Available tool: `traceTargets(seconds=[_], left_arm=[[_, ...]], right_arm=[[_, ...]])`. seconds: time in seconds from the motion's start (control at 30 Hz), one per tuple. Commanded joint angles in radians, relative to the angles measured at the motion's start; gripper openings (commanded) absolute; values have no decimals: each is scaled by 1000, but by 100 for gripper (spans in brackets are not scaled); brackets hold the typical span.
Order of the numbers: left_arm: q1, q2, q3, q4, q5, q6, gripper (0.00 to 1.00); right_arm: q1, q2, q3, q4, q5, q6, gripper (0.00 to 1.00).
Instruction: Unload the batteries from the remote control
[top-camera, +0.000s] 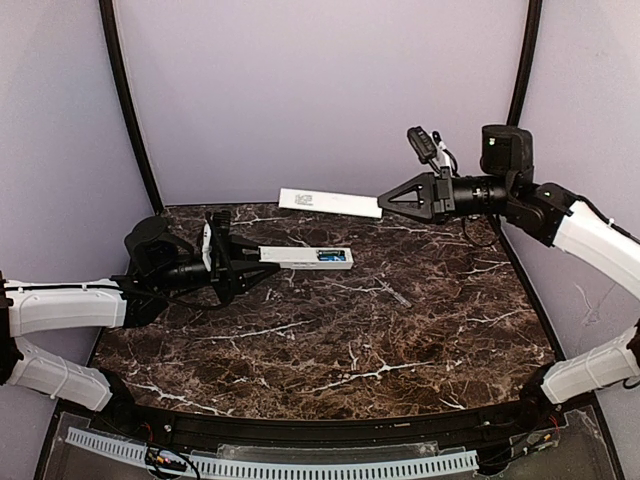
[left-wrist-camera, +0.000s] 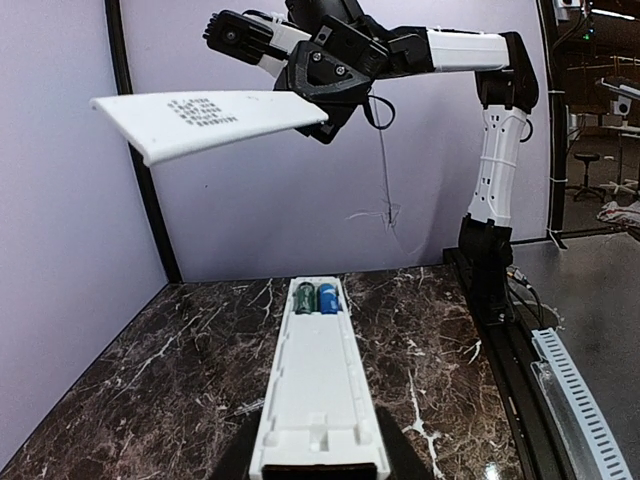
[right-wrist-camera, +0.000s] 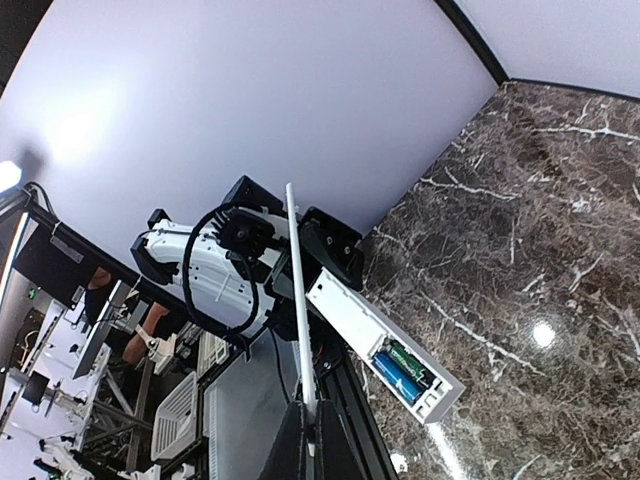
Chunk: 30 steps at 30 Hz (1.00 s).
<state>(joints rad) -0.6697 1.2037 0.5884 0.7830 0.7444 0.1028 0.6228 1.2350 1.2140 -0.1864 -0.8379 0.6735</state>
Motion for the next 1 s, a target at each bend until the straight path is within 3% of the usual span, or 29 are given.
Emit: traceTargets(seconds=[0.0,0.53,0.97], left_arm=[[5,-17,22,14,19,-10,0],[4,-18,22,7,22,-1,0],[4,-3,22,6,23,-1,0]], right_arm=[[-32,-61,-15,-4,129,-55,0],[-35,-185,-51,-433,1045,-405,0],[-23,33,-57,-577,1407,-435,0]])
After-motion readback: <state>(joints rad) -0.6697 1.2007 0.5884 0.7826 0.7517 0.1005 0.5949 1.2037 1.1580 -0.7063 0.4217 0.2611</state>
